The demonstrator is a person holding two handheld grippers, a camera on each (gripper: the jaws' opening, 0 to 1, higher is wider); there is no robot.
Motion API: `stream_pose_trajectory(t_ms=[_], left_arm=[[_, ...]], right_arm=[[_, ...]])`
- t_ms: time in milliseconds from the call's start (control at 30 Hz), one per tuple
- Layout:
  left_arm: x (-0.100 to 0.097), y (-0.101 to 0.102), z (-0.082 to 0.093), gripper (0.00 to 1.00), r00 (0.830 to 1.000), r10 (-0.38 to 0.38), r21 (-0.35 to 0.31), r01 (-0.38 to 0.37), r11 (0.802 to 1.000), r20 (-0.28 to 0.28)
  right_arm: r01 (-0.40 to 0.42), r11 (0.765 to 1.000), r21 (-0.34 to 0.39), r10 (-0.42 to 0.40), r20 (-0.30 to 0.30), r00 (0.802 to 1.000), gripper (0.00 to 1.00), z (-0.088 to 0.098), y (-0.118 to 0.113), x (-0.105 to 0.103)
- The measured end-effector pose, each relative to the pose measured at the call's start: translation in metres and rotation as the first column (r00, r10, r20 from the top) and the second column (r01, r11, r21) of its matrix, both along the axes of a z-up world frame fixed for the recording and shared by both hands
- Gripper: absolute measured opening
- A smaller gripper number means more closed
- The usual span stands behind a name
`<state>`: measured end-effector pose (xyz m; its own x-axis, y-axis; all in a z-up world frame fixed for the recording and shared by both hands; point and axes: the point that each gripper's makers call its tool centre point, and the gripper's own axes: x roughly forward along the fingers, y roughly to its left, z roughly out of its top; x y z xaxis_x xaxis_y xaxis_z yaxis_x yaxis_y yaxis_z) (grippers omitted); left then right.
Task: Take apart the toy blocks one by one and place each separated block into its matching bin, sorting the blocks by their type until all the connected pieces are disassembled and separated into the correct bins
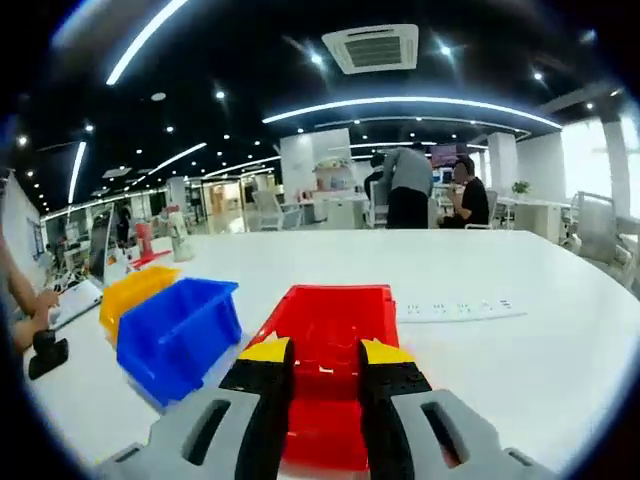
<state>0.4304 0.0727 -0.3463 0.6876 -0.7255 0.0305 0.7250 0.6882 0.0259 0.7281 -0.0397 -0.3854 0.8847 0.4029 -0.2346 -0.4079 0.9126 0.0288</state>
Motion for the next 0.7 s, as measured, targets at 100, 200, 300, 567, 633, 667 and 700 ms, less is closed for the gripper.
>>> stream_pose_trajectory(t_ms=[100,200,300,567,633,667,700], left_arm=[[-0.001,0.003,-0.003,0.44,1.0,0.0,-0.005,0.0,1.0,-0.004],[-0.001,0.004,-0.005,0.44,1.0,-0.001,-0.004,0.001,1.0,-0.001],[0.0,0.003,-0.01,0.44,1.0,0.001,0.006,-0.001,1.0,-0.012],[0.003,-0.001,-0.016,0.43,1.0,0.002,0.007,-0.002,1.0,-0.02],[0.004,0.0,-0.017,0.42,1.0,0.005,0.003,-0.005,1.0,-0.024],[0.005,0.0,-0.017,0.42,1.0,0.006,0.003,-0.006,1.0,-0.024],[0.006,0.001,-0.018,0.41,1.0,0.006,0.005,-0.006,1.0,-0.026]], right_arm=[[-0.004,0.994,-0.108,0.014,0.093,0.996,0.43,0.007,-0.003,0.001],[-0.028,0.996,-0.087,0.039,0.126,0.991,0.6,0.02,-0.003,-0.01],[-0.037,0.998,-0.041,0.042,0.142,0.989,0.59,0.037,-0.01,-0.02],[-0.15,0.987,0.05,0.141,0.146,0.979,0.55,0.066,-0.009,-0.074],[-0.188,0.982,0.033,0.181,0.143,0.973,0.54,0.066,-0.005,-0.096],[-0.213,0.977,0.006,0.211,0.127,0.969,0.53,0.063,-0.003,-0.108],[-0.23,0.973,-0.002,0.228,0.128,0.965,0.52,0.063,-0.001,-0.119]])
